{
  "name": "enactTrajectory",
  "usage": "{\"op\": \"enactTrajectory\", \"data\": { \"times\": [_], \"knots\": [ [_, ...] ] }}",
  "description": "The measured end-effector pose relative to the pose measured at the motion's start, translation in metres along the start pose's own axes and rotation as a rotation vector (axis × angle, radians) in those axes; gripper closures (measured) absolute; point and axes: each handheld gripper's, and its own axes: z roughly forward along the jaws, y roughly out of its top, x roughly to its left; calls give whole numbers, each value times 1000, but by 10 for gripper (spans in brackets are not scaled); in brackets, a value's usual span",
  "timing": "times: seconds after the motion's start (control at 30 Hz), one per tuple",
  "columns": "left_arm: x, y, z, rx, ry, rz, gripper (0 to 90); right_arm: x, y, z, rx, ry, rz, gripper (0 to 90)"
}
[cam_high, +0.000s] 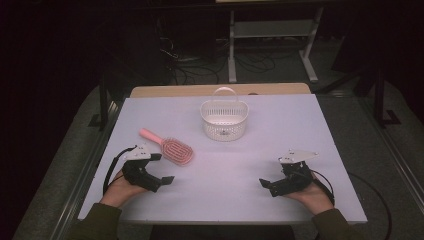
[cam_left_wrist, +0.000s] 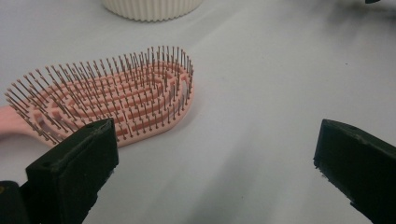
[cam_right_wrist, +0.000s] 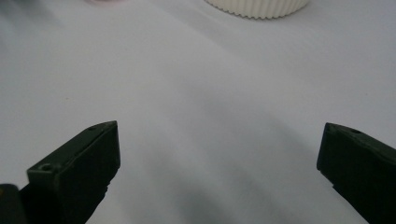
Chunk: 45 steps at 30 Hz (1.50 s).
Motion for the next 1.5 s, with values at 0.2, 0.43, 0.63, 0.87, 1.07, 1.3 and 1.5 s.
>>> {"op": "enactTrajectory", "data": {
  "times": [0.2, 0.43, 0.63, 0.87, 1.07, 1.3, 1.5],
  "knots": [
    [2, 0, 0, -6, 6, -8, 0, 0, -1, -1, -2, 9, 0, 0],
    [7, 1, -4, -15, 21, -15, 0, 0, 1, -4, -22, 26, 5, 0],
    [9, 3, -5, -19, 23, -15, 0, 2, 2, -3, -24, 32, 3, 0],
    [13, 7, -6, -22, 31, -18, 0, 2, 3, -3, -26, 37, -4, 0],
    [17, 11, -7, -27, 45, -20, 1, 3, 3, -3, -28, 42, -1, 0],
    [22, 16, -7, -30, 59, -15, 1, 3, 4, -2, -32, 46, 3, 0],
    [26, 21, -8, -34, 64, -12, 1, 3, 4, -3, -31, 44, 2, 0]
  ]
}}
